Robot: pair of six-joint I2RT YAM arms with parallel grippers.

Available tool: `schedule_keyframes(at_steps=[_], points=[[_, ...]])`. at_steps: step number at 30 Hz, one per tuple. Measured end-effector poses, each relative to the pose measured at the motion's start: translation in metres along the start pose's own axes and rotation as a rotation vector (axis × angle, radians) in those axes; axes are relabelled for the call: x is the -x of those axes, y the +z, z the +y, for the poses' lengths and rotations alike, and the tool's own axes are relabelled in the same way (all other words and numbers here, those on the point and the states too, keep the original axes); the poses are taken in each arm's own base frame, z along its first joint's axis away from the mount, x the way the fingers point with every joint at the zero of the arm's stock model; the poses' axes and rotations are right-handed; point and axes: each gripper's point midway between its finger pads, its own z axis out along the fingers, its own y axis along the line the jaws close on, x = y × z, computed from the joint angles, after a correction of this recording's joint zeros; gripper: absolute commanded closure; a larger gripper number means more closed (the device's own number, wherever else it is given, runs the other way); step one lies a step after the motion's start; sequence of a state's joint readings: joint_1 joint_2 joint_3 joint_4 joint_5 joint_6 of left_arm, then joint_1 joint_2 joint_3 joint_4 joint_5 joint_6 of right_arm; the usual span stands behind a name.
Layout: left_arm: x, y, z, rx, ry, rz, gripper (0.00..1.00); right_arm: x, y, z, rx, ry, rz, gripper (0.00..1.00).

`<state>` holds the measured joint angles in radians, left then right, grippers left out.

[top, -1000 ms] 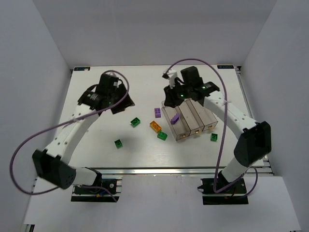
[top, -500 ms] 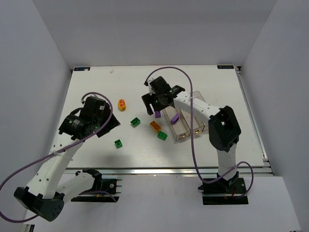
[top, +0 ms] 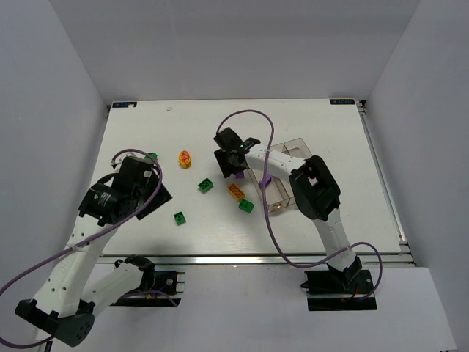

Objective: Sort the legos into containers by color

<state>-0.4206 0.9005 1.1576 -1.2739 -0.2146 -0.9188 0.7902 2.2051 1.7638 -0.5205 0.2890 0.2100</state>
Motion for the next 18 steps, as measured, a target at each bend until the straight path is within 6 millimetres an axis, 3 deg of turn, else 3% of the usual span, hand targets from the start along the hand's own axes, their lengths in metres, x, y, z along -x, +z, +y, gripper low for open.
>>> schedule_keyframes(at_steps=[8,18], points=[[-0.002,-0.006,0.016,0.041,0.006,-0.014,0.30,0.003,0.003,-0.009,-0.074,0.008,-0.023,0.33],[-0.002,-0.002,0.020,0.073,0.029,-0.011,0.31,0.005,0.004,-0.011,-0.092,0.016,-0.035,0.34]])
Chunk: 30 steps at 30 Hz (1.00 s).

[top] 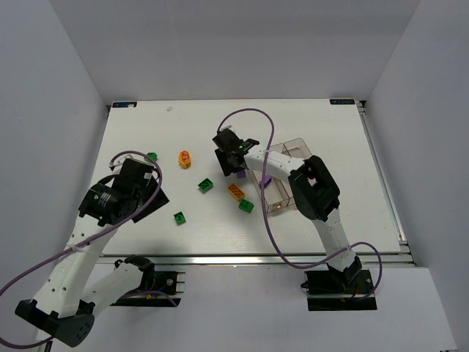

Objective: Sort the legos into containers by color

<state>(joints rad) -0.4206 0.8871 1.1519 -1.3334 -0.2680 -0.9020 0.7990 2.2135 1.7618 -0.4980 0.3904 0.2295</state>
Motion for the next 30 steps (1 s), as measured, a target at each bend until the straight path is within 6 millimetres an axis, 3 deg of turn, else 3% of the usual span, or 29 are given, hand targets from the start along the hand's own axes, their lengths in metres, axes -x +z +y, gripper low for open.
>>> schedule_keyframes(at_steps=[10,14,18,19,22,25,30], points=[[0.004,0.001,0.004,0.028,0.014,-0.018,0.30,-0.021,0.004,0.009,0.047,0.027,0.058,0.37],[0.005,0.001,0.005,0.030,0.014,-0.022,0.30,-0.024,0.003,0.017,0.092,0.042,0.074,0.46],[0.005,0.001,0.004,0.028,0.013,-0.024,0.30,-0.024,0.002,0.024,0.130,0.043,0.080,0.69],[0.005,0.001,0.004,0.027,0.012,-0.025,0.30,-0.023,0.002,0.026,0.138,0.043,0.078,0.82],[0.005,0.000,0.005,0.026,0.012,-0.027,0.30,-0.021,0.003,0.028,0.150,0.027,0.072,0.96],[0.005,-0.001,0.005,0.020,0.009,-0.031,0.31,-0.010,0.000,0.032,0.185,-0.005,0.049,1.00],[-0.006,0.007,0.011,0.029,0.016,-0.005,0.31,0.036,-0.026,0.045,0.333,-0.071,-0.060,1.00]])
